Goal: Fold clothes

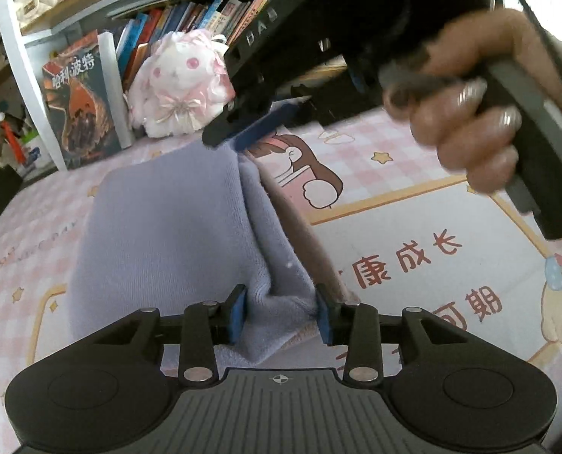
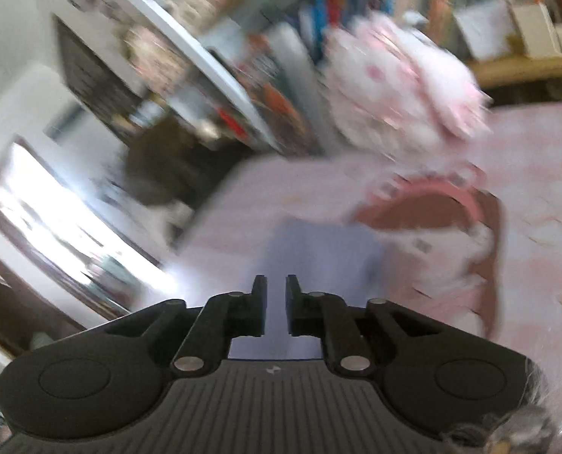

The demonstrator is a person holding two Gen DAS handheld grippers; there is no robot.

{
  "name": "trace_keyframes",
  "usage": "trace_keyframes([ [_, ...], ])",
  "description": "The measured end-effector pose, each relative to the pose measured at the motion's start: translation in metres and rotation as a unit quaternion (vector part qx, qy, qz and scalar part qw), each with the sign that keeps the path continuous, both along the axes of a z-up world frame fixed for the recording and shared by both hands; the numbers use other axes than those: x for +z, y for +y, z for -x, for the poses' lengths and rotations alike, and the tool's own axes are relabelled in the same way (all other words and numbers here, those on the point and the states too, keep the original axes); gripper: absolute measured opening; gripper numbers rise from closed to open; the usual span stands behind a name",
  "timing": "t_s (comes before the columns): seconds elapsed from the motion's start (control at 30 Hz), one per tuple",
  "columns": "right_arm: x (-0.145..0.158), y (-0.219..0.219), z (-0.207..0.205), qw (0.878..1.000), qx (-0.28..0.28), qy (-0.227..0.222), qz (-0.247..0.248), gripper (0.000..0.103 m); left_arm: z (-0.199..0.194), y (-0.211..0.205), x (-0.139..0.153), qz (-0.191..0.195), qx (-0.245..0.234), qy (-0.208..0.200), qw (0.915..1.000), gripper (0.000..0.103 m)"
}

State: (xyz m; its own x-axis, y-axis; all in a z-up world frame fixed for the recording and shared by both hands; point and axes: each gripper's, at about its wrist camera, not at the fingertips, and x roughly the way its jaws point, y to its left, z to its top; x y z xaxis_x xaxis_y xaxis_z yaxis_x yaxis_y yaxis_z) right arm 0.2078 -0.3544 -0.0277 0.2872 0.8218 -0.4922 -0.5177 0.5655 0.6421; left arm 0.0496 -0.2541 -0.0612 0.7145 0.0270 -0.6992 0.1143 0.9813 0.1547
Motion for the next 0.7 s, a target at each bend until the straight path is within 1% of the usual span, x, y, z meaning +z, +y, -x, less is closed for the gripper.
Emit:
trace_keyframes([
  [0.03,-0.006,-0.001,-0.002,1.000,-0.004,0.014,0.005,0.030,0.000,0.000,0.000,0.000,0.000,0.000,1.0000,0.037],
  [0.07,-0.011,-0.002,-0.003,1.000,-0.009,0.028,0.008,0.037,0.000,0.000,-0.001,-0.001,-0.001,-0.001,1.0000,0.037],
  [0.1,-0.016,-0.002,-0.005,0.999,-0.013,0.042,0.006,0.038,0.000,-0.001,-0.001,-0.002,-0.002,0.000,1.0000,0.037],
  [0.13,-0.019,-0.001,-0.004,0.999,-0.014,0.050,0.003,0.037,0.000,-0.001,-0.001,-0.003,-0.003,0.000,1.0000,0.036],
  [0.17,-0.020,0.004,-0.003,0.999,-0.008,0.049,0.004,0.036,0.000,-0.001,-0.001,-0.002,-0.003,0.001,1.0000,0.036],
  [0.2,-0.021,0.008,-0.001,0.999,-0.002,0.047,0.006,0.032,-0.001,0.000,-0.001,-0.001,-0.003,0.002,1.0000,0.036],
  [0.23,-0.020,0.012,0.002,0.999,0.006,0.038,0.016,0.025,-0.001,0.001,-0.001,0.001,-0.004,0.003,1.0000,0.036],
  [0.27,-0.019,0.016,0.006,0.999,0.013,0.027,0.027,0.021,-0.002,0.001,-0.001,0.004,-0.004,0.005,1.0000,0.036],
  [0.3,-0.022,0.023,0.009,0.998,0.009,0.011,0.065,0.010,-0.003,0.002,0.000,0.006,-0.004,0.007,1.0000,0.036],
  [0.33,-0.028,0.028,0.009,0.995,0.003,0.006,0.100,0.000,-0.004,0.002,0.000,0.007,-0.004,0.008,0.9999,0.036],
  [0.4,-0.040,0.026,0.006,0.994,-0.006,0.015,0.105,0.000,-0.004,0.004,0.004,0.019,0.002,0.013,0.9997,0.037],
  [0.43,-0.040,0.024,0.006,0.994,-0.008,0.018,0.105,0.000,-0.003,0.006,0.009,0.031,0.008,0.014,0.9994,0.038],
  [0.5,-0.031,0.026,0.012,0.992,0.001,-0.004,0.127,0.000,0.003,0.012,0.021,0.066,0.023,0.006,0.9976,0.039],
  [0.57,-0.023,0.029,0.018,0.990,0.012,-0.027,0.139,0.005,0.012,0.020,0.034,0.098,0.041,-0.014,0.9942,0.039],
  [0.6,-0.020,0.027,0.021,0.989,0.014,-0.037,0.139,0.013,0.017,0.024,0.041,0.113,0.051,-0.024,0.9919,0.040],
  [0.63,-0.016,0.023,0.025,0.989,0.016,-0.047,0.139,0.023,0.023,0.028,0.047,0.129,0.061,-0.035,0.9892,0.042],
  [0.7,-0.011,0.017,0.034,0.988,0.015,-0.061,0.140,0.031,0.030,0.034,0.053,0.139,0.082,-0.044,0.9858,0.046],
])
